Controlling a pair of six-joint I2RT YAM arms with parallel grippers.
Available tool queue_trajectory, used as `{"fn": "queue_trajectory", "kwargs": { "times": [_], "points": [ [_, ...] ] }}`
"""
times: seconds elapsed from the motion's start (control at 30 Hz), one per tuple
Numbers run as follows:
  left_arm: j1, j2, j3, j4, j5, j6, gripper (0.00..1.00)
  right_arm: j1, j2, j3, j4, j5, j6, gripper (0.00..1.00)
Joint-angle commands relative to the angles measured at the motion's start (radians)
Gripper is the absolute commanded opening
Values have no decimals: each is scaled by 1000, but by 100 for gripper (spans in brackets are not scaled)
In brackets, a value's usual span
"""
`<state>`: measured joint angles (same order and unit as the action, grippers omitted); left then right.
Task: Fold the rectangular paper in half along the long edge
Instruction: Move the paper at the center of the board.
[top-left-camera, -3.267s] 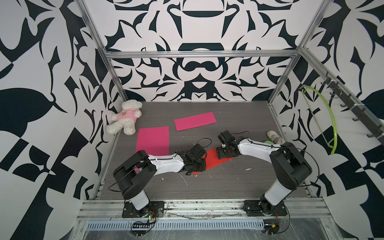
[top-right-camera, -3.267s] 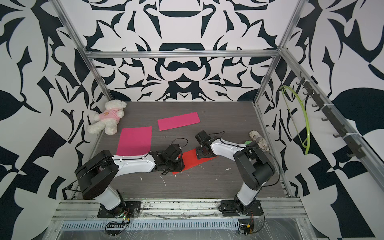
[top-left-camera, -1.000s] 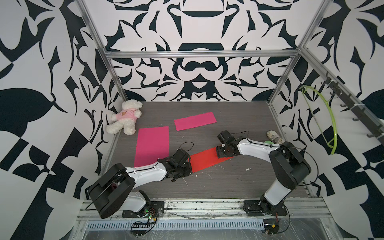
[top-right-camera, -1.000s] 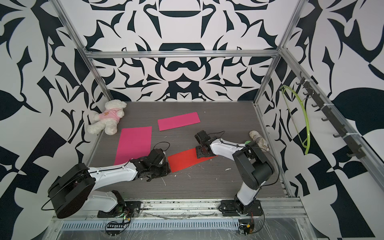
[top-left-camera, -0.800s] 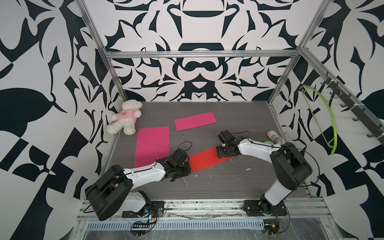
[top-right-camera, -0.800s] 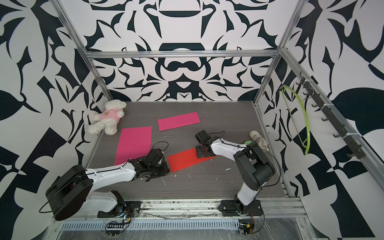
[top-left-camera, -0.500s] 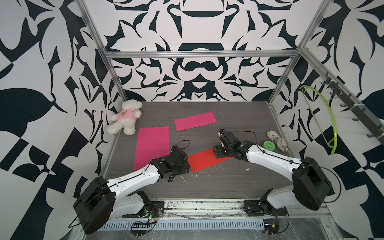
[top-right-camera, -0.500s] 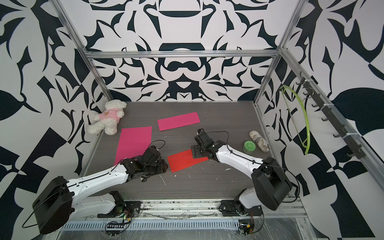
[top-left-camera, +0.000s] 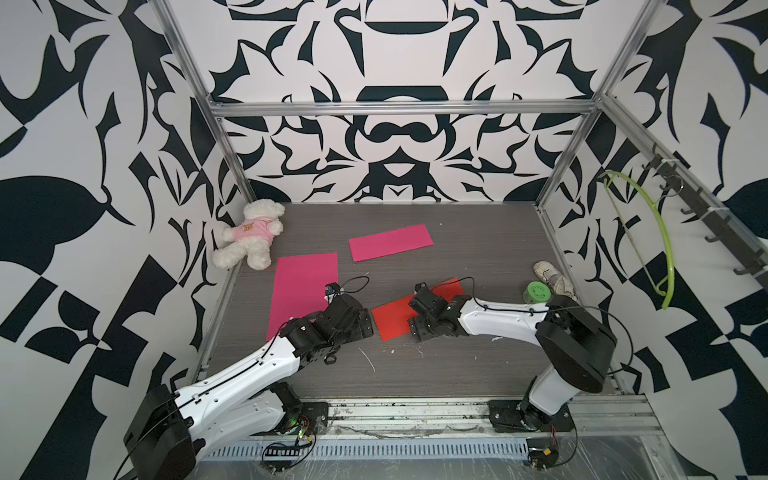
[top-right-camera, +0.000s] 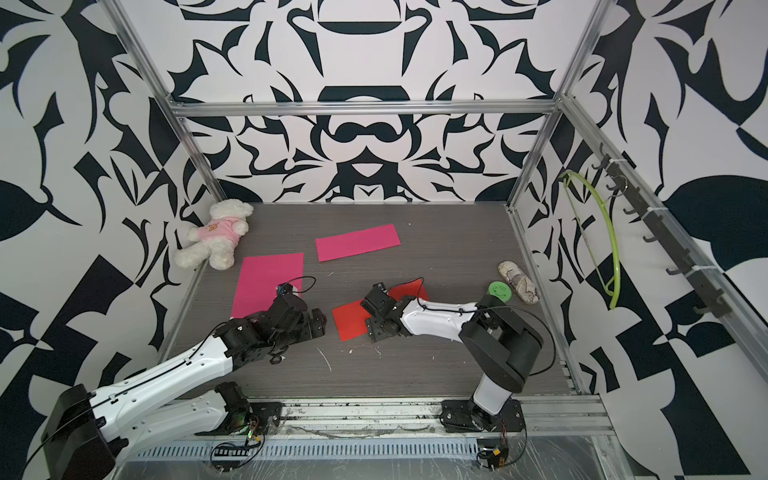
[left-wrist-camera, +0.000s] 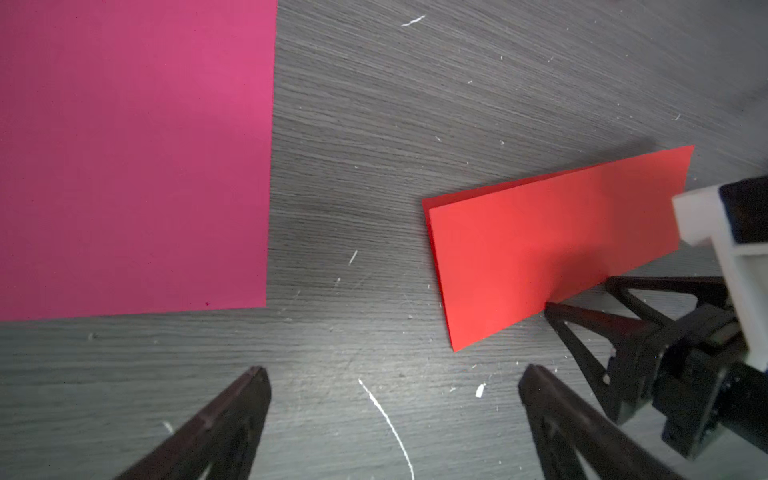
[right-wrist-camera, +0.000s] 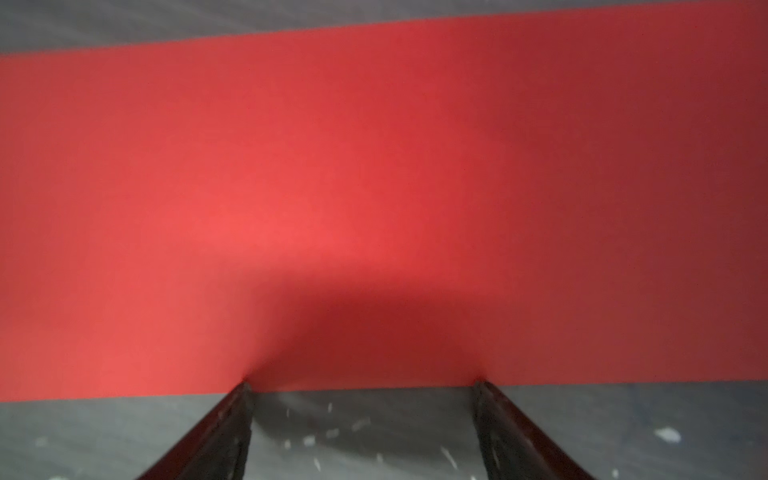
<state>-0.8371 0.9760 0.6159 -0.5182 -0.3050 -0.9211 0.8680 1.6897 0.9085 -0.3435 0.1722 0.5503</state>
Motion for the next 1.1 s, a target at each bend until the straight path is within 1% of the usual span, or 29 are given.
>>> {"fn": "queue_trajectory", "kwargs": {
  "times": [0.0,0.03,0.13,0.27,0.37,0.5,0.67,0.73,0.9,1.03,1.07],
  "points": [
    [0,-22,6,-54,-32,11,99,-45,85,57,-1,29,-22,83],
    [0,-25,5,-55,-31,11,99,-61,112,75,8,-16,-37,83],
    [0,-34,-2,-65,-37,9,99,-118,222,182,5,-49,-102,83],
    [0,-42,-10,-67,-39,8,99,-197,376,392,-43,-82,-190,82],
    [0,-47,-13,-76,-40,10,99,-255,458,532,-89,-101,-238,80],
    [2,-43,-25,-53,-38,14,99,-313,563,713,-139,-135,-270,78],
    [4,-12,-18,-37,-23,24,99,-342,654,876,-220,-186,-276,77],
    [4,-6,-13,-38,-15,27,99,-342,632,867,-230,-192,-276,76],
    [5,-9,-20,-27,-11,34,99,-340,465,705,-128,-221,-246,71],
    [7,7,-21,-1,-8,44,99,-340,414,696,-104,-227,-227,68],
    [7,16,-17,3,-9,46,99,-340,413,703,-100,-225,-224,66]
  ]
}}
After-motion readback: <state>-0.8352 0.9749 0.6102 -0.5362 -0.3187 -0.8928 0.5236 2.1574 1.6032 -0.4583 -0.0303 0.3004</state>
